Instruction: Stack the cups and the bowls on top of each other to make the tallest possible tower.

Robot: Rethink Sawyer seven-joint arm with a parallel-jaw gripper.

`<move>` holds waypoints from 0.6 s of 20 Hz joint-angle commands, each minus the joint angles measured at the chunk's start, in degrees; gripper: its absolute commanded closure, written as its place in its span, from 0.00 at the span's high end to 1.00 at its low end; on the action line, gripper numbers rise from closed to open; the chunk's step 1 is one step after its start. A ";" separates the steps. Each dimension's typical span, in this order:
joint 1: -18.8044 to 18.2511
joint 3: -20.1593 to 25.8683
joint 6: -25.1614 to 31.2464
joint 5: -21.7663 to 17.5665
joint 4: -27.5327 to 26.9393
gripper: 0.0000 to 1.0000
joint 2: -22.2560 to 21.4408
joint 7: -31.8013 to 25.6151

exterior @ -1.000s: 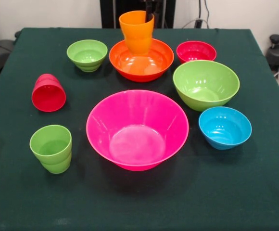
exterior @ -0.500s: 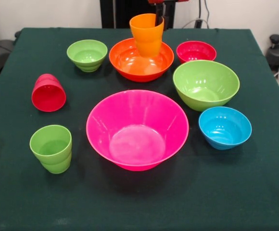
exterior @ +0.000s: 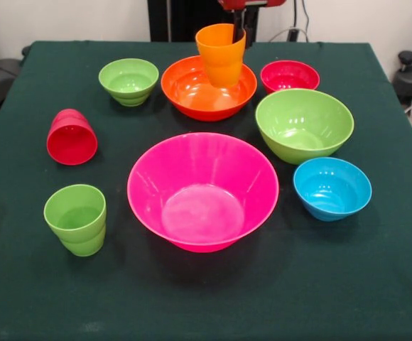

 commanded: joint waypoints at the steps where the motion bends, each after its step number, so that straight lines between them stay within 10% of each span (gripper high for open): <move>1: 1.08 -0.07 0.18 -0.51 3.68 0.00 0.79 1.94; 12: 0.31 -2.57 -3.31 -0.54 15.42 0.00 -4.43 5.09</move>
